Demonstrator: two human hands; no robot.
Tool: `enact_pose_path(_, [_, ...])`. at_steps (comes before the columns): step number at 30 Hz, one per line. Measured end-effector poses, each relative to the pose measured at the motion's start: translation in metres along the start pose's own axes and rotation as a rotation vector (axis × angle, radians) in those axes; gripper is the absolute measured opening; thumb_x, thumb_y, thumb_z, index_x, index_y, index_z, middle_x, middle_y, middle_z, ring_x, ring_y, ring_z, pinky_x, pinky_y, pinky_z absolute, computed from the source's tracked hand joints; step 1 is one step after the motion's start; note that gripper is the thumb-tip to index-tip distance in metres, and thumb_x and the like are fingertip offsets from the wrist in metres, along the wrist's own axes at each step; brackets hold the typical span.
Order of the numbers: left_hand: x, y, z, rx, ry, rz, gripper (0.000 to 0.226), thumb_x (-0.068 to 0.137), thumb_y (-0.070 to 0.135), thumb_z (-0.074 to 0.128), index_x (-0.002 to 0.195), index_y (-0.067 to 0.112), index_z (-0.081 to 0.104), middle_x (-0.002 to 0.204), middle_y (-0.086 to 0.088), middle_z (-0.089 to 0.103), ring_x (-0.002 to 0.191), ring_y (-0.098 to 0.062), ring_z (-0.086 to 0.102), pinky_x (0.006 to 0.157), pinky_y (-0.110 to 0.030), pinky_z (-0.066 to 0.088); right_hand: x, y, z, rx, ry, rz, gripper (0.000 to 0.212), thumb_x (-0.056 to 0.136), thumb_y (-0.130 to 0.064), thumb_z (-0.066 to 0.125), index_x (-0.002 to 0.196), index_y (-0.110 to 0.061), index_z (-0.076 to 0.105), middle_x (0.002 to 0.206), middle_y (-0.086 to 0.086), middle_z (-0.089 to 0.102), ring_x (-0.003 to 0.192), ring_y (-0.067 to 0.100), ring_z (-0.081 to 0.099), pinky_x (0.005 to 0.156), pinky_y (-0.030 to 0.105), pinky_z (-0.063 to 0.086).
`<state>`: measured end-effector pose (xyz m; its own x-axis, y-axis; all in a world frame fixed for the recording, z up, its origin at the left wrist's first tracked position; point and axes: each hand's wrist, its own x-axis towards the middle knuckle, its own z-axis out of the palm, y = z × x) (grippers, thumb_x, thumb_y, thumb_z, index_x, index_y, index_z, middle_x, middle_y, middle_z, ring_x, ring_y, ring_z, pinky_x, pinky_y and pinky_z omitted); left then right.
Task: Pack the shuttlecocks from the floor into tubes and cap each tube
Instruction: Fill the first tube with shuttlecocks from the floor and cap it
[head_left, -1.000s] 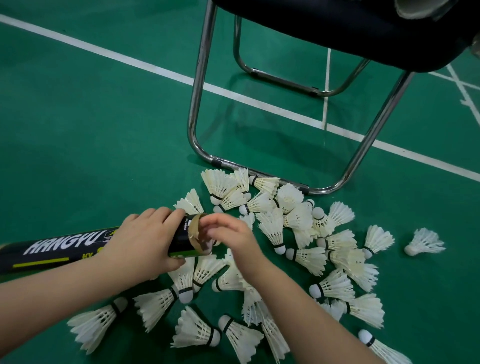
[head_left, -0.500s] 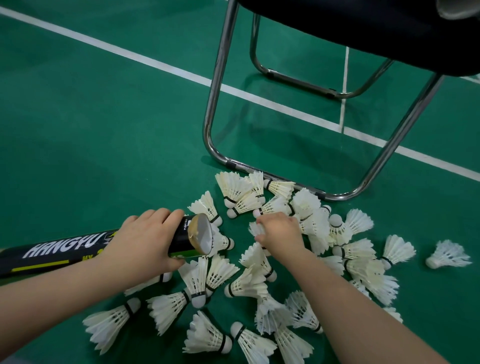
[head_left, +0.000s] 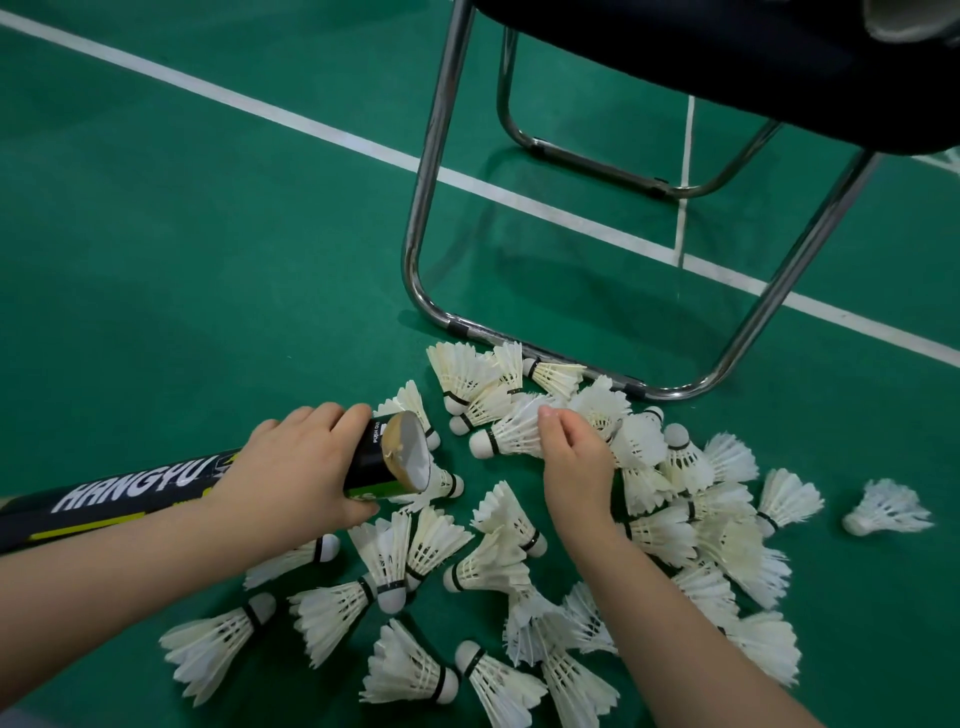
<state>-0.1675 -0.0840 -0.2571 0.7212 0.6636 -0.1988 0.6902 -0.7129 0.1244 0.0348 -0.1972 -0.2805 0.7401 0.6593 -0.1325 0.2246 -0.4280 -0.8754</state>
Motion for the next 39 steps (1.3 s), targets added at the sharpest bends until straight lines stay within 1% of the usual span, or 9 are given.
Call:
enact_pose_path(6, [0.001, 0.013, -0.006, -0.021, -0.02, 0.0, 0.072, 0.068, 0.063, 0.06, 0.124, 0.027, 0.034, 0.107, 0.008, 0.049, 0.097, -0.015, 0.048, 0.08, -0.03, 0.042, -0.027, -0.026, 0.007, 0.292, 0.007, 0.008, 0.041, 0.098, -0.027, 0.041, 0.074, 0.003, 0.054, 0.063, 0.005, 0.047, 0.055, 0.01, 0.039, 0.05, 0.017, 0.033])
enact_pose_path(9, [-0.001, 0.018, -0.008, -0.032, -0.02, 0.007, 0.071, 0.068, 0.063, 0.059, 0.124, 0.028, 0.034, 0.105, 0.008, 0.048, 0.095, -0.015, 0.047, 0.08, -0.03, 0.043, -0.042, -0.032, 0.011, 0.326, -0.069, 0.034, 0.04, 0.099, -0.029, 0.037, 0.072, -0.004, 0.054, 0.064, 0.001, 0.049, 0.057, 0.009, 0.041, 0.054, 0.017, 0.037])
enact_pose_path(15, [-0.008, 0.025, -0.008, -0.018, -0.017, 0.029, 0.069, 0.067, 0.064, 0.059, 0.121, 0.028, 0.035, 0.101, 0.01, 0.048, 0.092, -0.013, 0.048, 0.077, -0.028, 0.043, -0.069, -0.037, 0.018, 0.417, -0.399, 0.087, 0.04, 0.097, -0.039, 0.039, 0.077, -0.021, 0.068, 0.077, -0.007, 0.07, 0.074, 0.001, 0.063, 0.067, 0.013, 0.048])
enact_pose_path(19, [-0.012, 0.026, -0.002, -0.039, 0.02, 0.085, 0.061, 0.06, 0.058, 0.056, 0.107, 0.02, 0.05, 0.088, 0.004, 0.056, 0.081, -0.022, 0.057, 0.065, -0.034, 0.047, -0.071, -0.037, 0.027, 0.306, -0.615, 0.03, 0.048, 0.075, -0.053, 0.052, 0.085, -0.008, 0.065, 0.083, 0.009, 0.062, 0.081, 0.017, 0.055, 0.08, 0.035, 0.046])
enact_pose_path(25, [-0.016, 0.026, 0.005, 0.038, 0.122, 0.233, 0.058, 0.052, 0.054, 0.041, 0.099, 0.02, 0.048, 0.073, 0.003, 0.058, 0.059, -0.022, 0.059, 0.048, -0.03, 0.045, -0.06, -0.041, 0.025, 0.124, -0.975, 0.113, 0.012, 0.079, -0.033, 0.066, 0.09, -0.029, 0.062, 0.096, -0.004, 0.062, 0.104, 0.021, 0.058, 0.095, 0.035, 0.046])
enact_pose_path(28, [-0.01, 0.029, 0.003, -0.006, 0.062, 0.174, 0.057, 0.056, 0.058, 0.05, 0.1, 0.021, 0.05, 0.081, 0.004, 0.058, 0.07, -0.022, 0.06, 0.057, -0.032, 0.047, -0.059, -0.04, 0.017, 0.184, -0.755, 0.047, 0.023, 0.089, -0.041, 0.053, 0.071, -0.028, 0.06, 0.075, -0.012, 0.058, 0.079, 0.009, 0.056, 0.074, 0.023, 0.044])
enact_pose_path(32, [0.0, 0.029, -0.012, 0.048, -0.011, 0.127, 0.07, 0.066, 0.065, 0.06, 0.121, 0.027, 0.04, 0.104, 0.008, 0.053, 0.093, -0.015, 0.051, 0.079, -0.031, 0.045, -0.033, -0.029, -0.005, 0.226, -0.277, 0.028, 0.031, 0.099, -0.031, 0.037, 0.082, -0.02, 0.061, 0.079, -0.005, 0.062, 0.077, 0.012, 0.058, 0.071, 0.021, 0.047])
enact_pose_path(36, [0.006, 0.032, -0.027, 0.171, -0.013, 0.19, 0.073, 0.068, 0.067, 0.056, 0.126, 0.028, 0.035, 0.108, 0.008, 0.051, 0.097, -0.015, 0.05, 0.082, -0.029, 0.044, 0.004, 0.005, -0.041, -0.057, -0.184, 0.08, 0.023, 0.095, -0.029, 0.044, 0.096, -0.018, 0.064, 0.082, -0.002, 0.063, 0.073, 0.023, 0.056, 0.064, 0.03, 0.048])
enact_pose_path(39, [0.015, 0.04, -0.043, 0.217, -0.021, 0.237, 0.072, 0.067, 0.068, 0.055, 0.124, 0.03, 0.033, 0.105, 0.01, 0.05, 0.096, -0.014, 0.049, 0.081, -0.028, 0.043, 0.025, 0.038, -0.057, -0.267, -0.117, 0.134, 0.025, 0.093, -0.026, 0.046, 0.112, -0.022, 0.061, 0.094, -0.004, 0.06, 0.068, 0.008, 0.049, 0.056, 0.023, 0.037])
